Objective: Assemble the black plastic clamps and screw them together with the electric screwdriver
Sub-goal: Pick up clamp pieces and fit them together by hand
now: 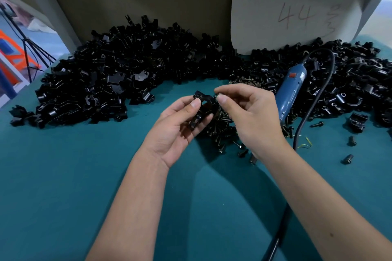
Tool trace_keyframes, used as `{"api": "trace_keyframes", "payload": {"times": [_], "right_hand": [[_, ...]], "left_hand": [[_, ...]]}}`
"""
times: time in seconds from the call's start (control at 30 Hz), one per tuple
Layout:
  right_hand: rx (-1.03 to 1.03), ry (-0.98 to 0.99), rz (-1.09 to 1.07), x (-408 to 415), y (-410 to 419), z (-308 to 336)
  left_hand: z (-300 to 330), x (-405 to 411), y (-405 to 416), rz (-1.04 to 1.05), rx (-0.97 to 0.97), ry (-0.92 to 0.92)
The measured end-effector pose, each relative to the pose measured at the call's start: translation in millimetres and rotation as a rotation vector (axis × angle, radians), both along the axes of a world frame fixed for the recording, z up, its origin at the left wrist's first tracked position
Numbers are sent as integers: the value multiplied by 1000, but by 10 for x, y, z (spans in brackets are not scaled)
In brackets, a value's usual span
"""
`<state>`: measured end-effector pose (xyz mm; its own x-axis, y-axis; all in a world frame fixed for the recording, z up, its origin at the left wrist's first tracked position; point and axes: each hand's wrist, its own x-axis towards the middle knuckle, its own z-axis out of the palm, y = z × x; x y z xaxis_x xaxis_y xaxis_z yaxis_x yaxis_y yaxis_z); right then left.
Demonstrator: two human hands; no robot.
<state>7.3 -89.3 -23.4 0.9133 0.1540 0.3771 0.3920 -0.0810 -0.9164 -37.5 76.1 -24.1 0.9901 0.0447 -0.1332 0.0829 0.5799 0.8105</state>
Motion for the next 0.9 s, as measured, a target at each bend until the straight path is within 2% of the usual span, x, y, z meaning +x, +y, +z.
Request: {"api": "trace_keyframes", "payload": {"times": [0.17, 0.43, 0.53, 0.7, 0.9], "right_hand": [[-30, 11, 28, -4, 3, 3], [438, 443, 269, -42, -26, 102], [444, 445, 290, -55, -42, 130], [379, 429, 210, -53, -52, 135], [436, 426, 283, -67, -36, 144]], "left_hand": [[-5, -5, 17, -1, -22, 5], [16, -19, -152, -56, -235, 38], [21, -26, -212, -67, -321, 24], [36, -35, -241, -95, -255, 9], [50, -32, -217, -60, -320, 22]]}}
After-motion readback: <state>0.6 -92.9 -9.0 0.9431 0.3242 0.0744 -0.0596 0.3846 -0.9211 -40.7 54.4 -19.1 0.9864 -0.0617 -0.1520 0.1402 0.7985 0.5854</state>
